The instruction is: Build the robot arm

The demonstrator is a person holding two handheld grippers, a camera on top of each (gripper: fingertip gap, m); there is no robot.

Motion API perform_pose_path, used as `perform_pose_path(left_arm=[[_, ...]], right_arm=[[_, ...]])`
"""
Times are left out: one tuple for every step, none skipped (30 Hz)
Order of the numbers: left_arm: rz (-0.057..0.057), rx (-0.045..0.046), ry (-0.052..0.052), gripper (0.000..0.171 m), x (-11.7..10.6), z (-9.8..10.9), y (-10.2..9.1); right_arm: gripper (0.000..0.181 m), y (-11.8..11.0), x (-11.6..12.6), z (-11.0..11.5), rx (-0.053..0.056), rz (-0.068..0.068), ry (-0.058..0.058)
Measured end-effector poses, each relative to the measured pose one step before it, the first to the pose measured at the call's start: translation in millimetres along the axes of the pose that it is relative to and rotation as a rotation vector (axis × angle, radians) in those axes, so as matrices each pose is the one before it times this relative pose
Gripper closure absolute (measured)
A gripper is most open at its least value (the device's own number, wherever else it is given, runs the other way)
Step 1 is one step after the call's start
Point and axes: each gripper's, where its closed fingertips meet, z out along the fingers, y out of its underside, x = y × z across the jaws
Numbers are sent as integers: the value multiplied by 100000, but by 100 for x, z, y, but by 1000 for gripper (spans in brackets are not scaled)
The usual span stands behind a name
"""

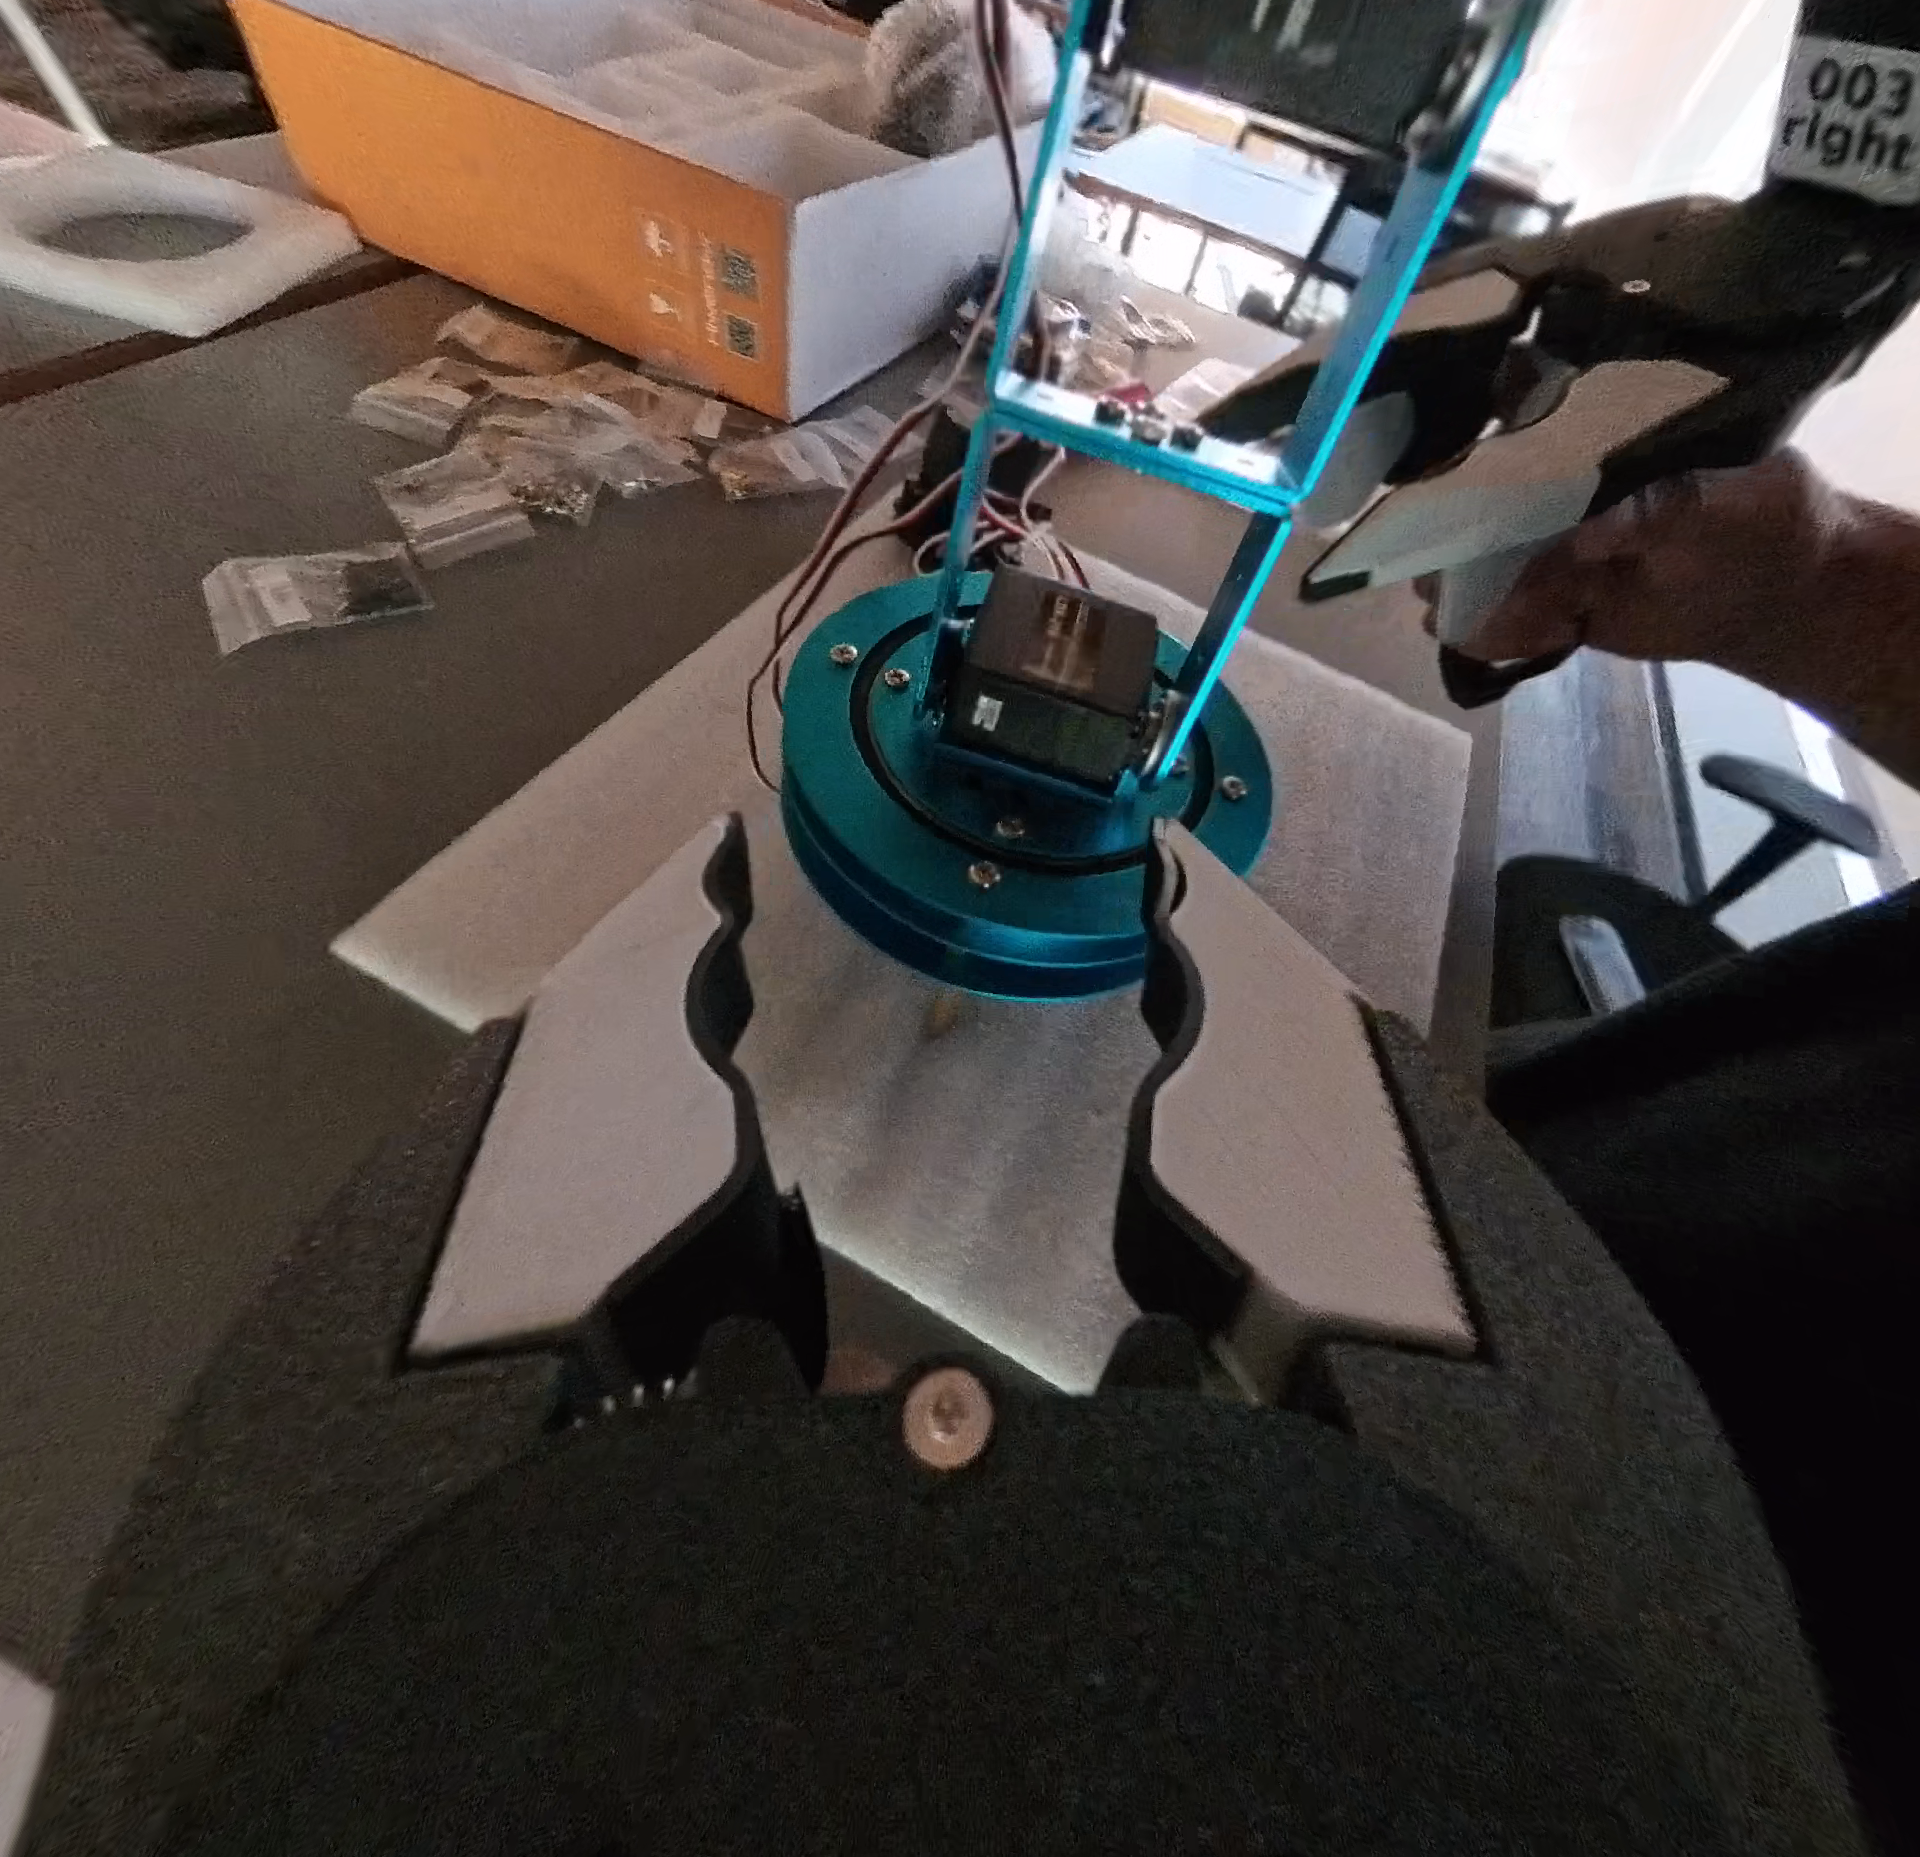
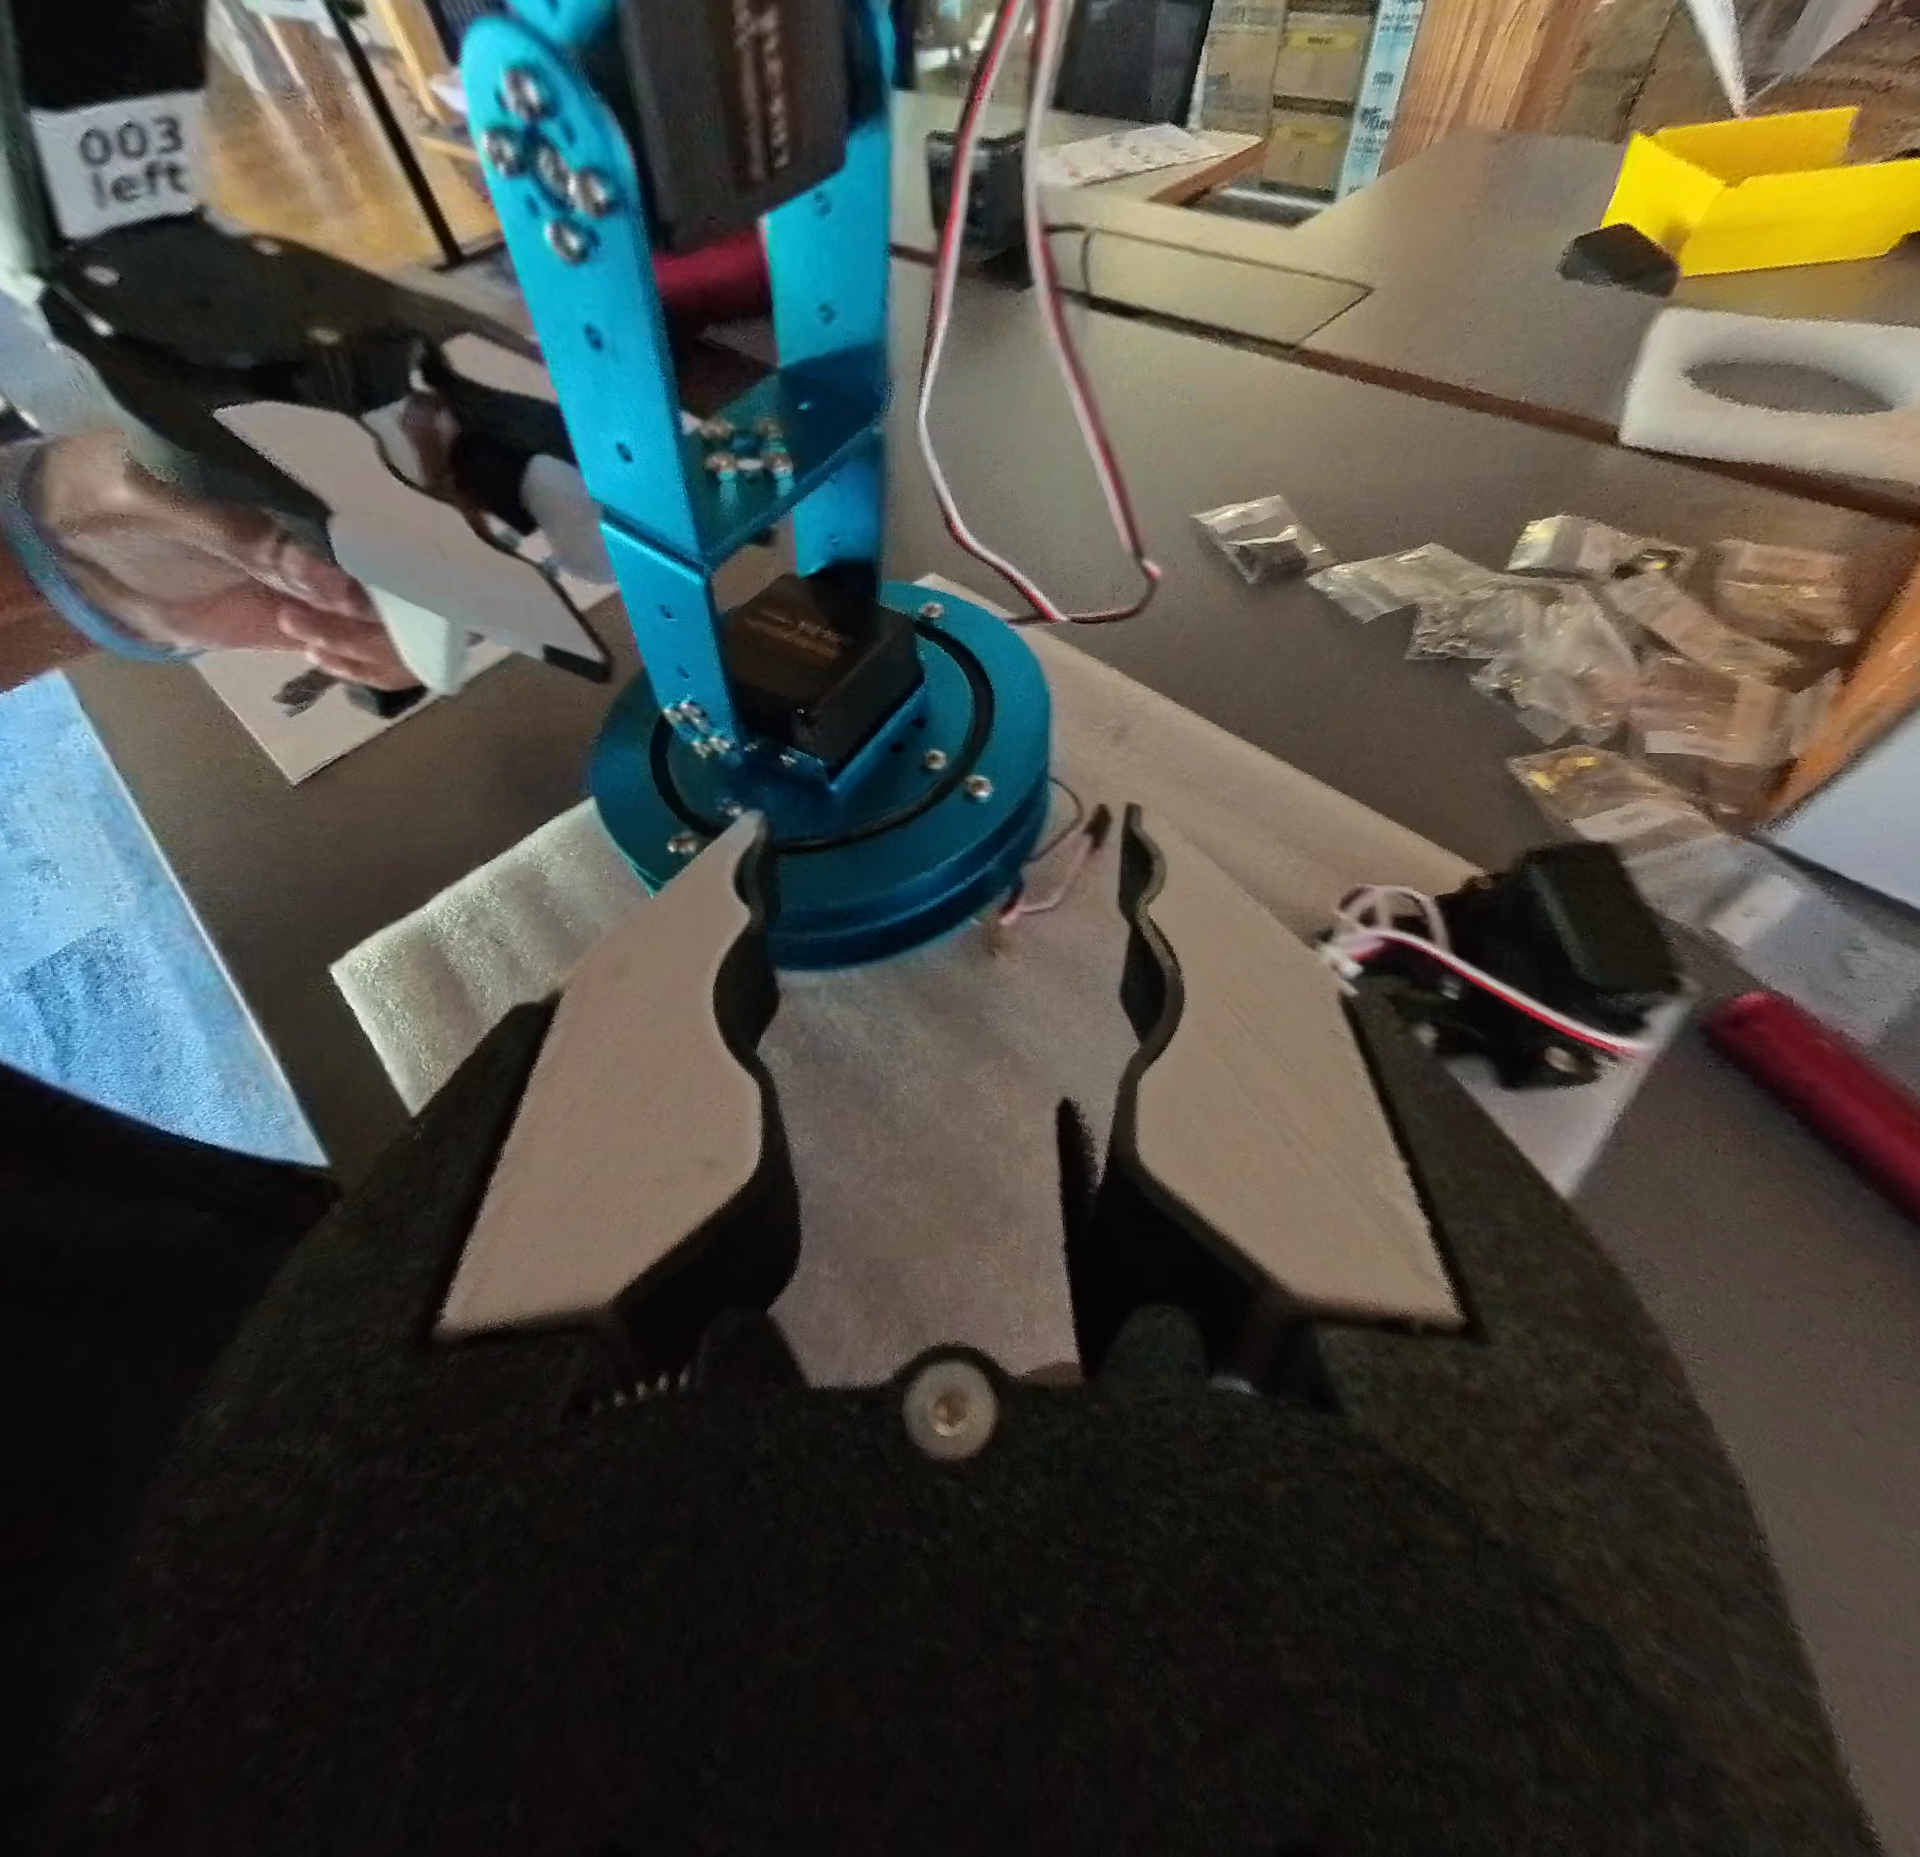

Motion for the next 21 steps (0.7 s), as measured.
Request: perform_pose_path(left_arm=[[-4755, 2013, -2996, 96, 74, -894, -23], [-4799, 1477, -3191, 96, 205, -881, 129], [-4451, 1091, -4119, 96, 277, -849, 286], [-4481, 755, -5184, 96, 279, -769, 448], [-5448, 432, -5988, 96, 208, -622, 571], [-6621, -223, -5852, 96, 246, -420, 721], [-7204, -654, -5103, 96, 393, -311, 801], [-7060, -136, -4052, 96, 583, -210, 733], [-6092, 505, -2771, 96, 790, -128, 623], [-4809, 493, -2445, 97, 783, -40, 603], [-3619, -23, -2634, 96, 734, -36, 629], [-2369, -530, -1923, 96, 782, 1, 640], [-1268, -1040, -945, 96, 856, 48, 642], [-1338, -1235, -1418, 96, 671, 2, 611], [-2084, -1048, -1699, 96, 567, -28, 640], [-2644, -587, -16, 96, 694, -112, 596], [-3077, 410, 1731, 97, 793, -204, 449], [-3222, 1032, 1880, 99, 692, -230, 370], [-3228, 842, 1512, 99, 533, -219, 352], [-3339, 871, 1761, 99, 475, -239, 285], [-3272, 1123, 2238, 99, 392, -278, 170]], right_arm=[[118, 3, 963, -1332, -360, 510, 1460], [119, 415, 988, -1269, -1850, 411, 473], [122, 870, 1221, -1180, -3741, 420, 1282], [124, 982, 1643, -1062, -3521, 7, 3833], [125, 932, 1606, -900, -2539, -678, 3642], [125, 927, 1087, -702, -2201, -975, 694], [124, 925, 810, -492, -2258, -116, -637], [125, 887, 719, -295, -2168, 1086, -875], [125, 733, 426, -170, -1276, 1401, -2223], [125, 515, 34, -117, -90, 1465, -4058], [125, 327, -273, -107, 613, 1483, -5343], [126, 206, -302, -85, 588, 1205, -4673], [126, 134, -238, -27, 497, 373, -3377], [127, 143, -173, 43, 44, -496, -2314], [128, 191, -128, 150, -751, -975, -1560], [128, 202, -122, 200, -1332, -1081, -1258], [129, 86, -166, 219, -1020, -1110, -1247], [129, -101, -209, 184, -49, -918, -1260], [129, -261, -237, 162, 703, -377, -1338], [130, -327, -273, 171, 911, 481, -1336], [130, -311, -296, 185, 583, 1172, -1400]])
